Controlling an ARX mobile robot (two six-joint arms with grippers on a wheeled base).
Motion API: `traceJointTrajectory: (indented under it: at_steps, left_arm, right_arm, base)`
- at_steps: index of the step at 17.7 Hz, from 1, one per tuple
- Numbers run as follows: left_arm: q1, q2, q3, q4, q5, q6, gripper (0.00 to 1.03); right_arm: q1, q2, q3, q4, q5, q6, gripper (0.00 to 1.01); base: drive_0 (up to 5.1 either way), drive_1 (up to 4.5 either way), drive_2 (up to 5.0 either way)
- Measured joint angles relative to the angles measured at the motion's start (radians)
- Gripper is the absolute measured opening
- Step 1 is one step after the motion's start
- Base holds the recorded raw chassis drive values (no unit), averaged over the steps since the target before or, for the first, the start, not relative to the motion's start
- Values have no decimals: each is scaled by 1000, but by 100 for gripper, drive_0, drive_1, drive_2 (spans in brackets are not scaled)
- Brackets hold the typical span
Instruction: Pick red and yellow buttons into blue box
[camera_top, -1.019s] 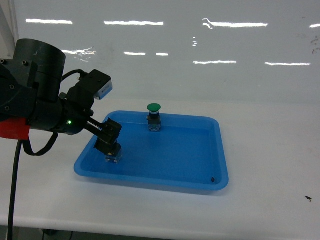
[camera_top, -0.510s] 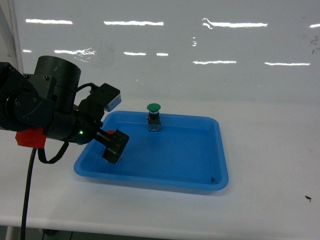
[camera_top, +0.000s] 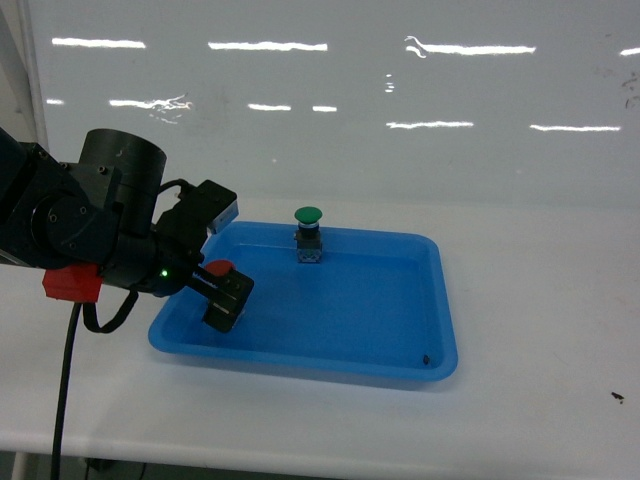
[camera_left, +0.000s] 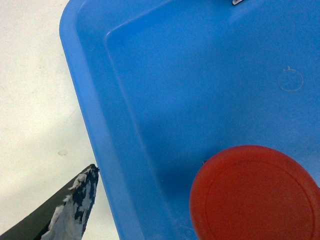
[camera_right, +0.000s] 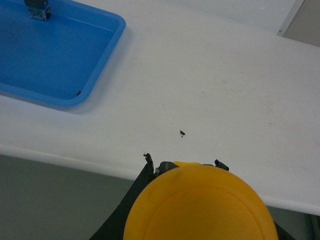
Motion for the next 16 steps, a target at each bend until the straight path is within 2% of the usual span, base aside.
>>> traceJointTrajectory:
  at_steps: [8,9,15,16]
  left_arm:
    - [0,0,0,0,0,0,98]
    - [0,0,0,0,-1,3,91]
    - [0,0,0,0,0,9,31]
    - [0,0,1,0,0,10,26]
  right_arm:
    - [0,0,0,0,0,0,27]
    - [0,0,0,0,0,0,27]
    - [0,0,0,0,0,0,26]
    - [0,0,0,0,0,0,26]
  base:
    - [0,0,0]
    - [0,0,0]
    - [0,0,0]
    - [0,0,0]
